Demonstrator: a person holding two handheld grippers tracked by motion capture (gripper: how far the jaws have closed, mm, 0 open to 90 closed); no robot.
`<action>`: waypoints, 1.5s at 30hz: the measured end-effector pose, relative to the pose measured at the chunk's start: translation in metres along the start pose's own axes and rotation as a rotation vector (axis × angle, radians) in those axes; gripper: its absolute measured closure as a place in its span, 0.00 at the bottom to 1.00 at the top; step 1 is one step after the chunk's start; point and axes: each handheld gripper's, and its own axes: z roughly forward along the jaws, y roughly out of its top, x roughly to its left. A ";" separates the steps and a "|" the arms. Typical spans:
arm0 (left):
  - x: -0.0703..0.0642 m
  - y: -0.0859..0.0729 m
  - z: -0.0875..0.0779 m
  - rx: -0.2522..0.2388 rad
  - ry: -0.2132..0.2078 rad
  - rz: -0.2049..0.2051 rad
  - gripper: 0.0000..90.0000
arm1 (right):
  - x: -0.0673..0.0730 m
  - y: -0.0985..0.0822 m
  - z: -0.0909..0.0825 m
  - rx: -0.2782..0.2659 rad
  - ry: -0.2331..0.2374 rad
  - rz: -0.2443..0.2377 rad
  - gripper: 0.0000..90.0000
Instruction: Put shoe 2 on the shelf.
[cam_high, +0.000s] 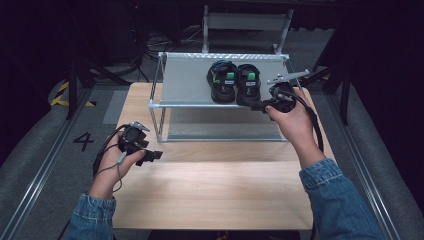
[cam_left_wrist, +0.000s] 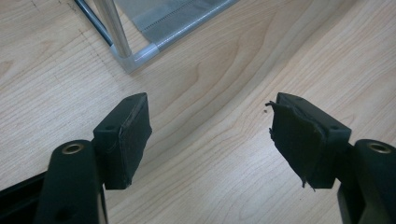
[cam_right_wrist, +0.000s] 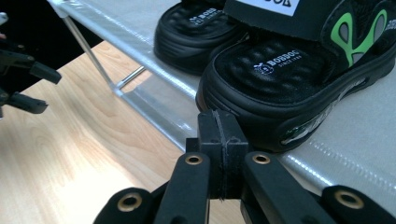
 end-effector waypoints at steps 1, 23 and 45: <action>0.000 0.000 0.000 0.000 0.000 0.000 0.32 | 0.000 0.000 0.000 0.000 0.000 0.000 1.00; 0.001 -0.001 -0.002 -0.006 -0.003 -0.004 0.32 | 0.001 0.002 -0.010 -0.063 0.007 0.034 0.89; 0.003 -0.020 -0.015 -0.015 0.026 -0.033 0.32 | 0.007 -0.049 -0.067 -0.070 -0.036 0.024 0.54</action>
